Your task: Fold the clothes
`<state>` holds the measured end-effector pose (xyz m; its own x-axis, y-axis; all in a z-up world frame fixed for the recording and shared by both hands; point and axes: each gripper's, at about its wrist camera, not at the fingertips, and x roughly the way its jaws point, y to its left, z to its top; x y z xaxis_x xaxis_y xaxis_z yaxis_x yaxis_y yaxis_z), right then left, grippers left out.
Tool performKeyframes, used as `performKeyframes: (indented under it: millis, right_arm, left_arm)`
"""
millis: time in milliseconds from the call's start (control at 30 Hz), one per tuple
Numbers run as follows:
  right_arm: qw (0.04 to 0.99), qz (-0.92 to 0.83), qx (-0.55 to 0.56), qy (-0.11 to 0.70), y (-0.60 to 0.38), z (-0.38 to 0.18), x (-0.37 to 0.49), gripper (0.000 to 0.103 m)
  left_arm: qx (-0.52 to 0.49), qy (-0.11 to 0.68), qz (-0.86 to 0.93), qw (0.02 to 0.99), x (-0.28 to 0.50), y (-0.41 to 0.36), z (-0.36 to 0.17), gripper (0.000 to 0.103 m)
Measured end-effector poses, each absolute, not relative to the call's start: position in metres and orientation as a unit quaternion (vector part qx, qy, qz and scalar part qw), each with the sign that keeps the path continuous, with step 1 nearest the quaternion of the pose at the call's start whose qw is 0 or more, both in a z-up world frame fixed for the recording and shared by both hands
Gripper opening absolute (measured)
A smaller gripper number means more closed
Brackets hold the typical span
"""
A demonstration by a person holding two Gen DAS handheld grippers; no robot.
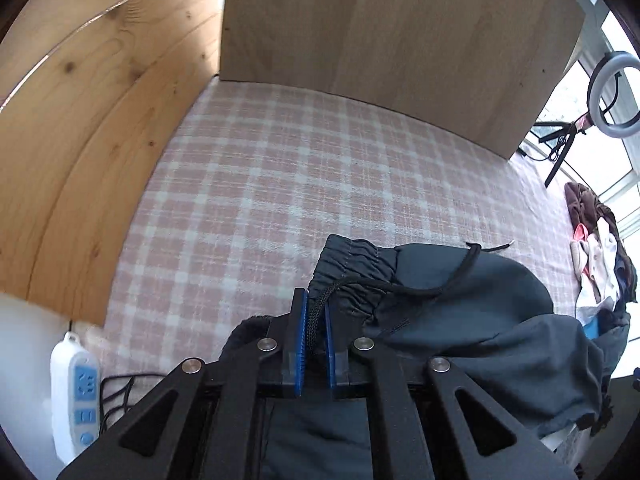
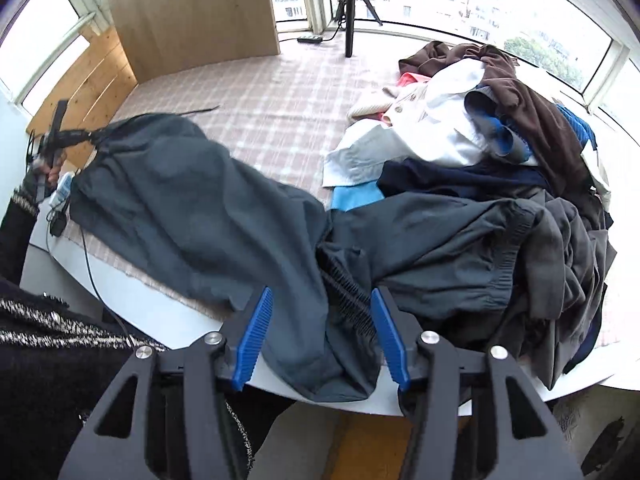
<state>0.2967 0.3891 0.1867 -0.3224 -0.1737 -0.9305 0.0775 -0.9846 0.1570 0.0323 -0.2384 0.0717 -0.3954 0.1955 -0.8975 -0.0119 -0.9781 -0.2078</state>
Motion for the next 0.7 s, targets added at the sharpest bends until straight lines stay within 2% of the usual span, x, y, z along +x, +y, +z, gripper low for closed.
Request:
performKeyframes:
  millis: [67, 267, 400, 500, 567, 600, 700]
  right_arm:
    - [0.066, -0.816, 0.574, -0.003, 0.392, 0.186, 0.288, 0.051]
    - [0.016, -0.776, 0.619, 0.119, 0.408, 0.122, 0.228, 0.051]
    - [0.024, -0.727, 0.635, 0.262, 0.393, 0.075, 0.200, 0.052]
    - [0.052, -0.706, 0.648, 0.282, 0.385, 0.057, 0.192, 0.052]
    - [0.076, -0.700, 0.654, 0.277, 0.379, 0.054, 0.194, 0.028]
    - [0.082, -0.702, 0.651, 0.275, 0.377, 0.057, 0.195, 0.004]
    - [0.093, -0.720, 0.636, 0.263, 0.378, 0.077, 0.200, 0.004]
  left_arm:
    - [-0.539, -0.095, 0.835, 0.054, 0.055, -0.251, 0.082, 0.007]
    - [-0.527, -0.099, 0.843, 0.035, 0.100, -0.268, 0.102, 0.006]
    - [-0.523, -0.083, 0.848, 0.028, 0.105, -0.261, 0.110, 0.003]
    - [-0.515, -0.077, 0.853, 0.025, 0.109, -0.258, 0.121, 0.002]
    - [-0.508, -0.073, 0.858, 0.022, 0.112, -0.256, 0.128, 0.002]
    - [-0.505, -0.071, 0.860, 0.020, 0.113, -0.256, 0.130, 0.002]
    - [-0.497, -0.062, 0.865, 0.020, 0.117, -0.253, 0.140, 0.002]
